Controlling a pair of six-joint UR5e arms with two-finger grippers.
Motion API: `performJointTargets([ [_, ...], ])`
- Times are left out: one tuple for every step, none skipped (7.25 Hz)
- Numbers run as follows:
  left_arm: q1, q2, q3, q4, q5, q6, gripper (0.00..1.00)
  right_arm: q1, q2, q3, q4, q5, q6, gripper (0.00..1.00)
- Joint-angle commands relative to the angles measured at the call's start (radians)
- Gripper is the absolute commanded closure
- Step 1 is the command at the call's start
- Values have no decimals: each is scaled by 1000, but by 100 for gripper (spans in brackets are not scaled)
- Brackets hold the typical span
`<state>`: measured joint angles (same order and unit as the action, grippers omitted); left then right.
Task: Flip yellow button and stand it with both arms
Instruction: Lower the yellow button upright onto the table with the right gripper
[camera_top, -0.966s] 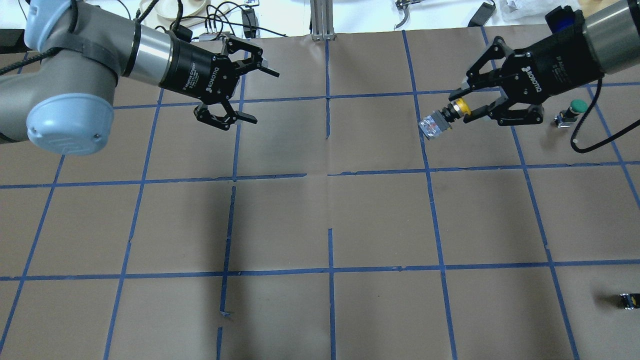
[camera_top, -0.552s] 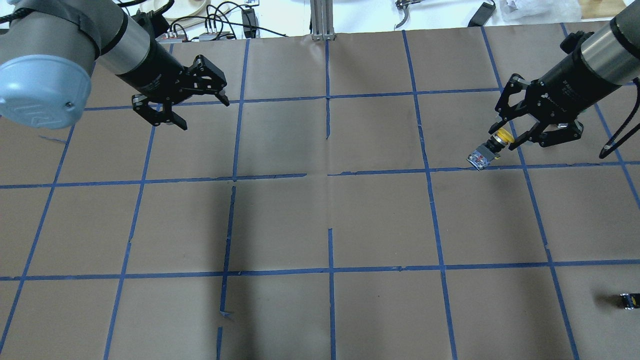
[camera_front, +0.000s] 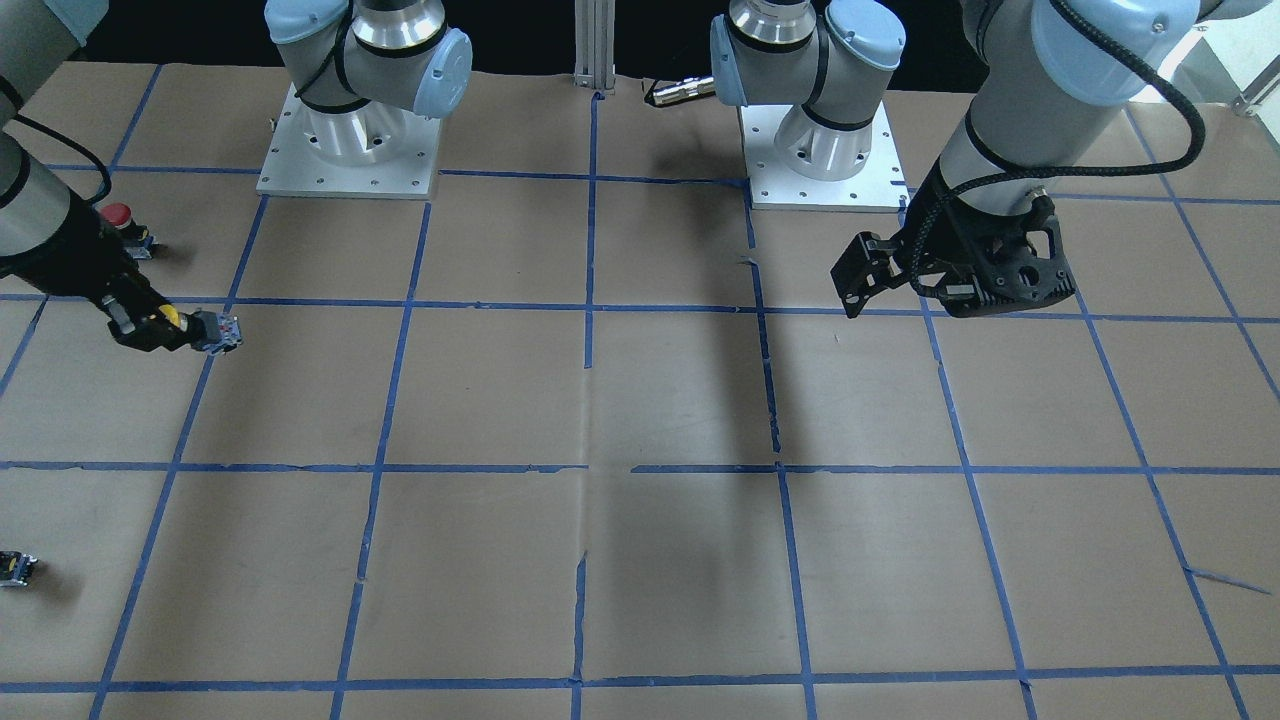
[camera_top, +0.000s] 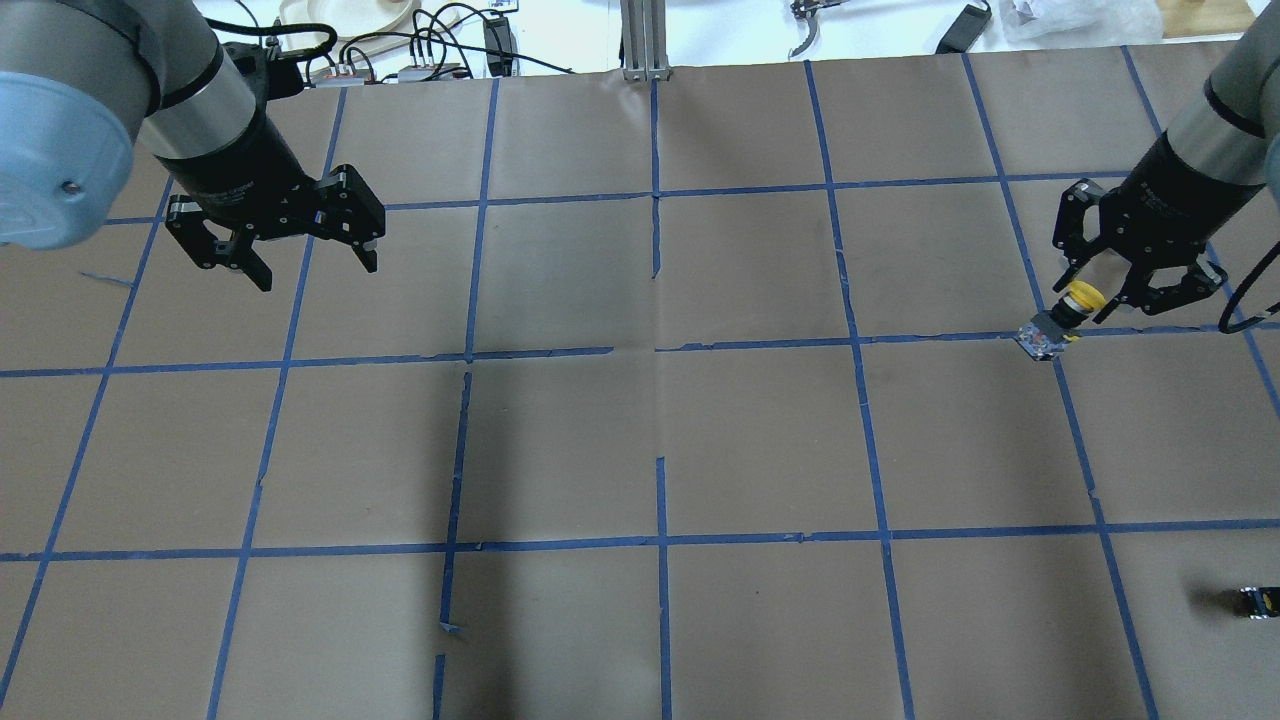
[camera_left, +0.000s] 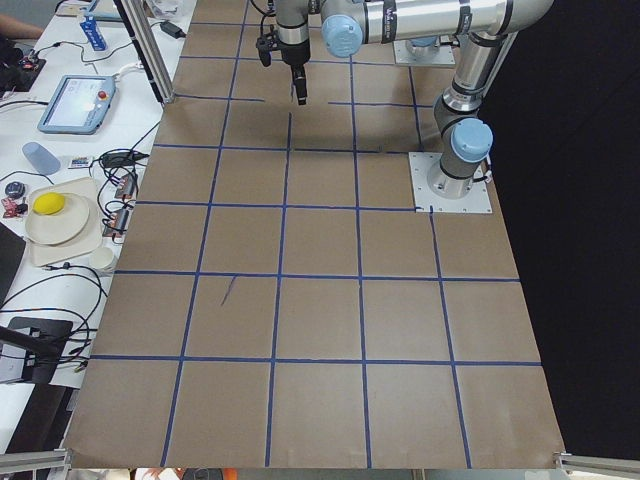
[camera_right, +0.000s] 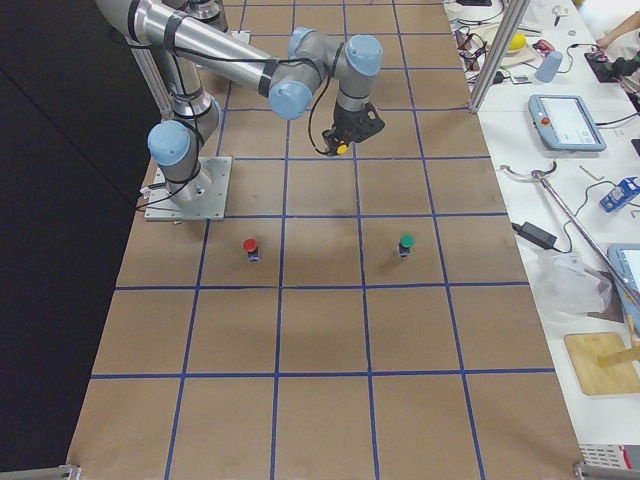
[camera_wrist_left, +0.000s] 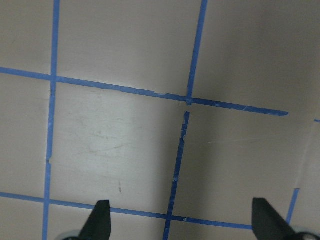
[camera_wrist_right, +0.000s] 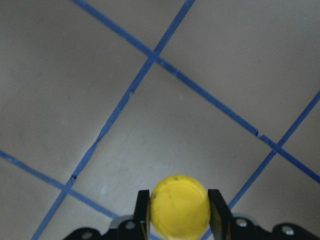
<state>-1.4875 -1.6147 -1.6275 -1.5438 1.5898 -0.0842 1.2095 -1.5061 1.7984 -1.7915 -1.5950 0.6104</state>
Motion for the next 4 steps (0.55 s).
performJointTargets([
  [-7,28,-15,-30,56,6,0,-50,32,117,-324,-126,98,96],
  [-11,30,6,-29,33,7,0,-120,37,177,-435,-143,106,95],
  [-11,42,8,-45,12,4,0,-195,46,235,-547,-134,101,95],
  [-11,45,6,-50,16,4,0,-211,53,277,-593,-146,100,96],
])
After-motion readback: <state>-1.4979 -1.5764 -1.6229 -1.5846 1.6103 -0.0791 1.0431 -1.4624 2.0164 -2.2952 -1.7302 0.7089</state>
